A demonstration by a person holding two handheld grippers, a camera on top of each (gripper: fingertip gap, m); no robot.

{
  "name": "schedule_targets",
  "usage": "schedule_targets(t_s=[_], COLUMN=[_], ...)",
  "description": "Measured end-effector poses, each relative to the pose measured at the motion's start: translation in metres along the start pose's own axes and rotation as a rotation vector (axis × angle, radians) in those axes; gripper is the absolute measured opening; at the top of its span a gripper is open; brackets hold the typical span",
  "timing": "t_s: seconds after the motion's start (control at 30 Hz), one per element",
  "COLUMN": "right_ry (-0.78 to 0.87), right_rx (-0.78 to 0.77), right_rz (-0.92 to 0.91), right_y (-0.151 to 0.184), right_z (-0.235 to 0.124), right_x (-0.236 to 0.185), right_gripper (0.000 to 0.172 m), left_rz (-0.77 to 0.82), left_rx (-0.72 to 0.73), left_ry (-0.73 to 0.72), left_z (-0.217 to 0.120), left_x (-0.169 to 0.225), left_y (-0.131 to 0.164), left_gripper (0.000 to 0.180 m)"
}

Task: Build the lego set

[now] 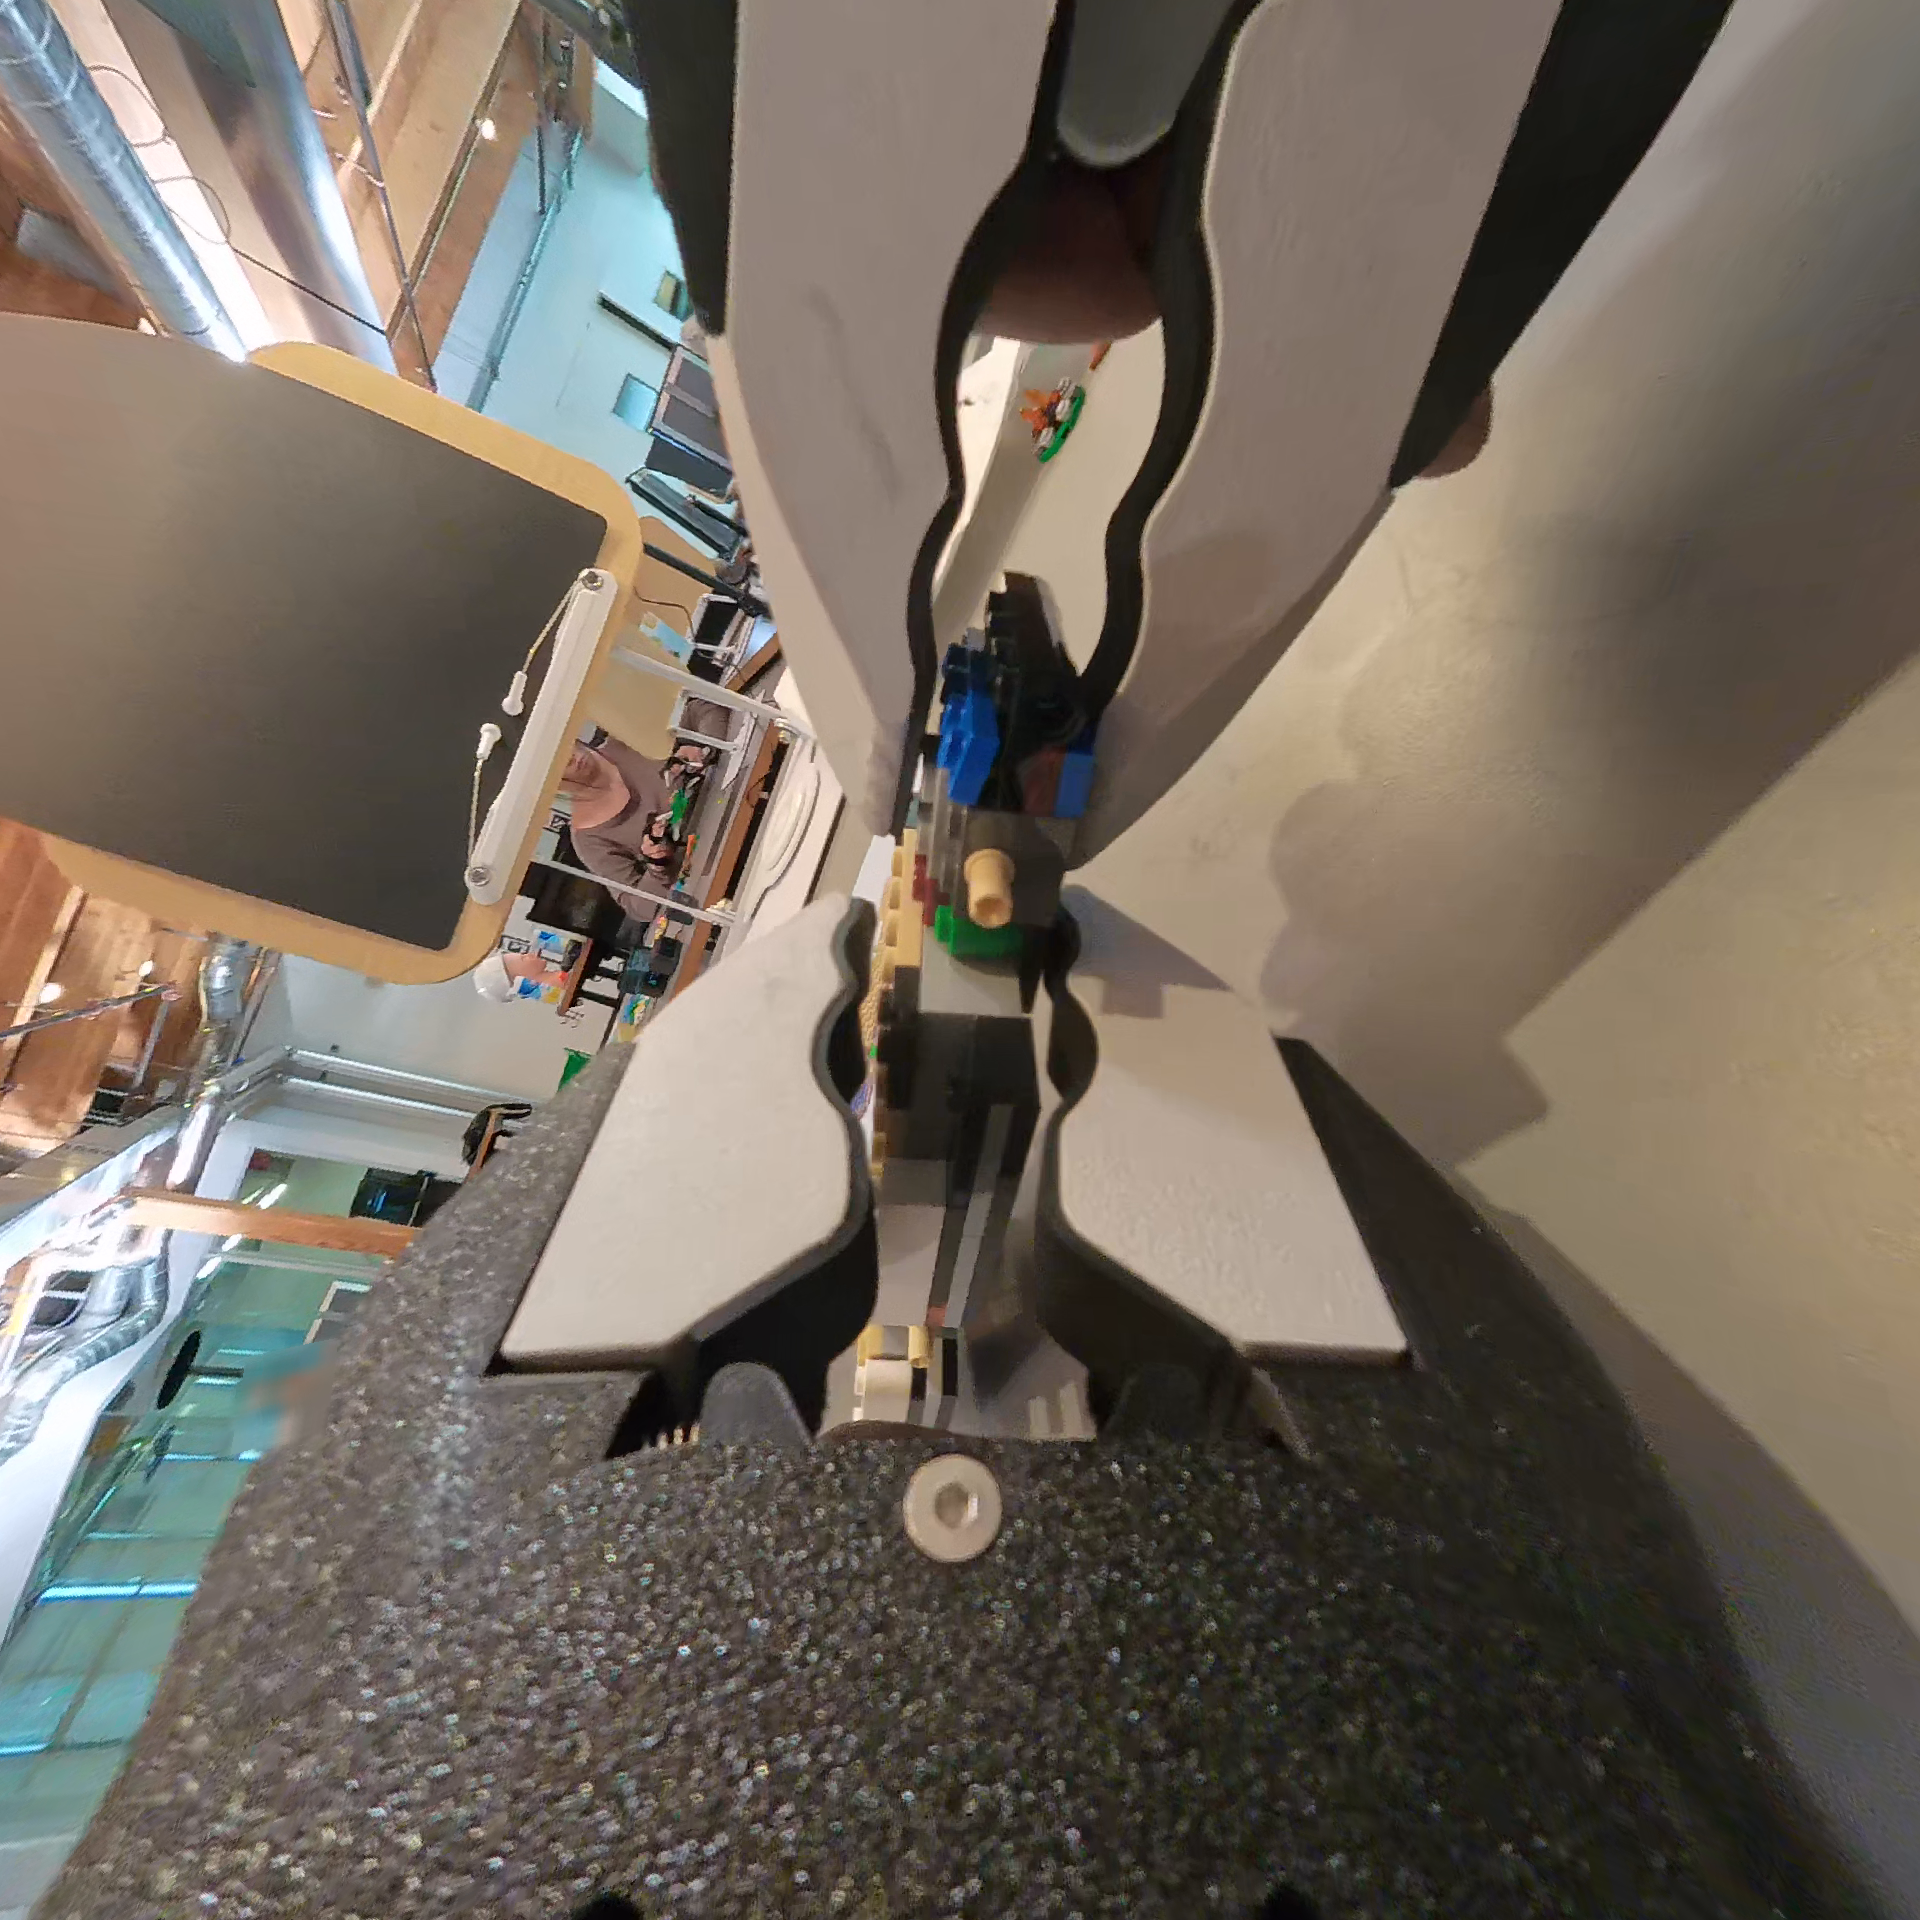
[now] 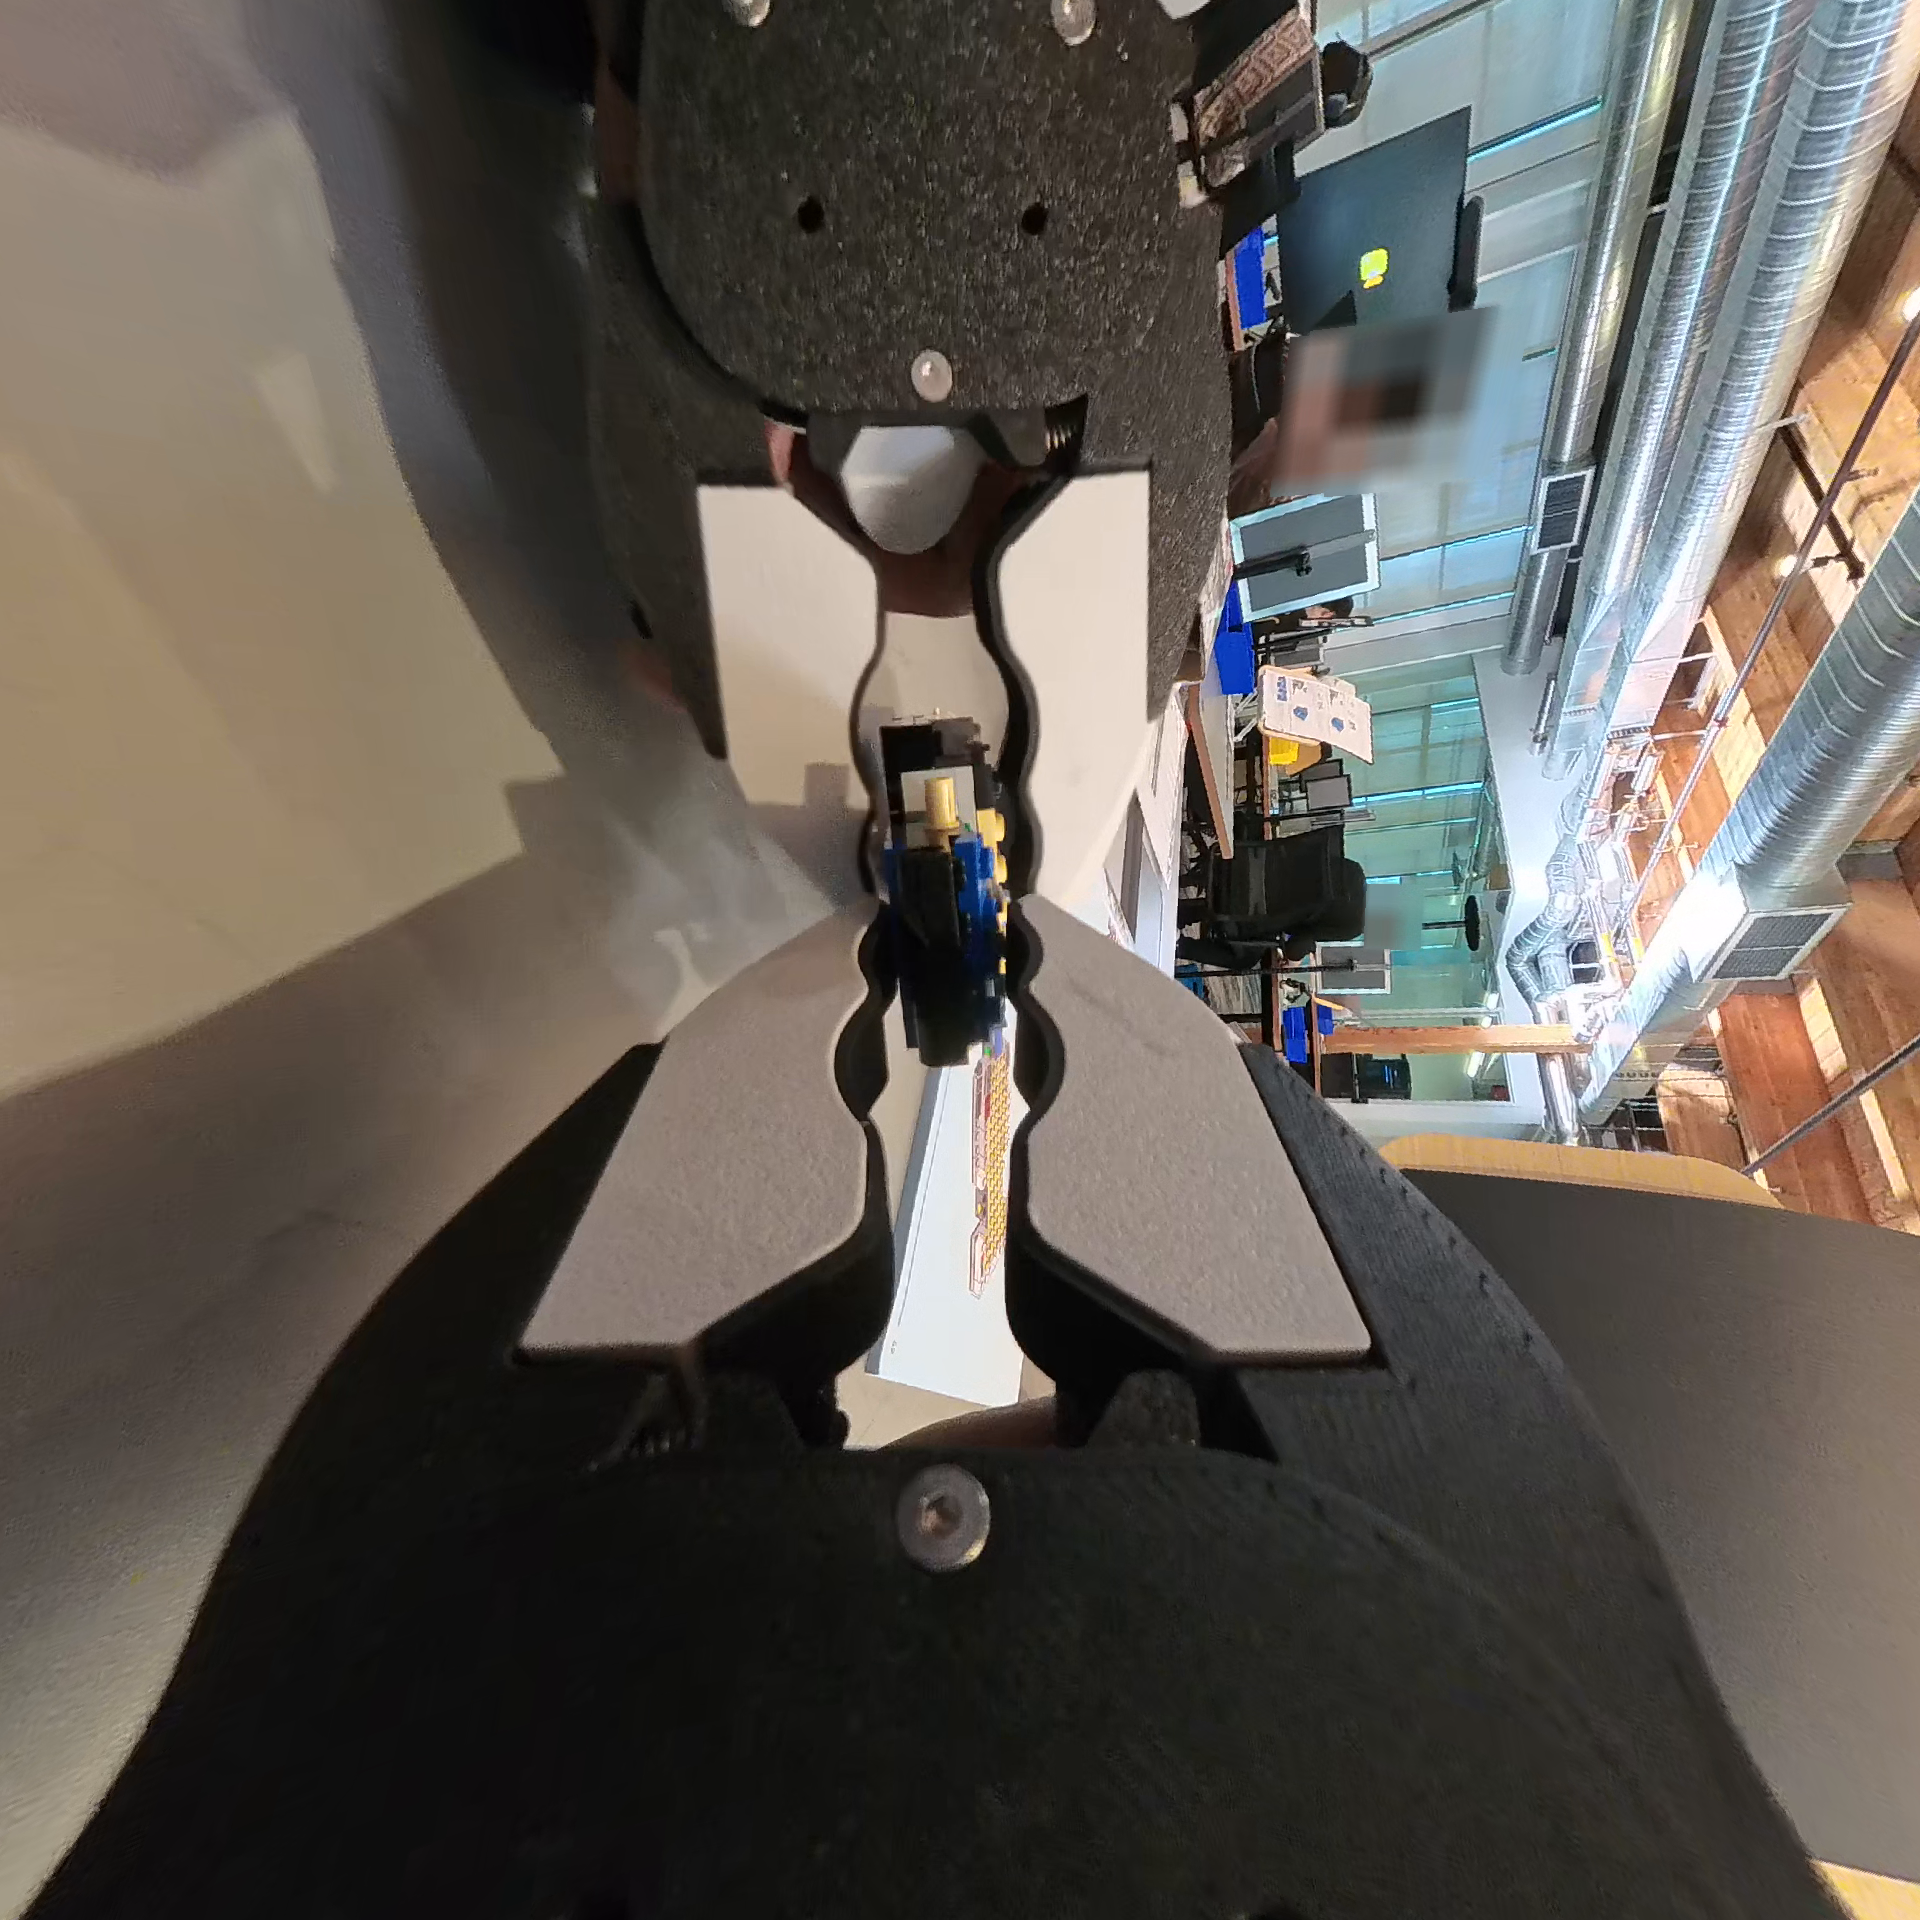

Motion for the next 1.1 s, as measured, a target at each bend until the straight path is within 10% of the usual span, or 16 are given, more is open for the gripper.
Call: schedule_targets(t_s=[1.1], right_ry=[0.016], right_rx=[0.003], right_rz=[0.022], right_y=[-0.0027], right_z=[-0.0021], right_x=[0.0056], right_gripper=[0.03], left_rz=[0.138], left_rx=[-0.038], left_ry=[-0.077], left_z=[0.0004], left_x=[-0.0042], left_y=[0.0007], left_gripper=[0.025])
Point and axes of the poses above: each gripper's, where its closed fingertips meet, z out along the fingers, y out of its underside, x = y × z across the jaws, the point moved 2 cm from there along -z, back along the fingers, and after that the axes turned 3 degrees about y, right-handed, at the moved point
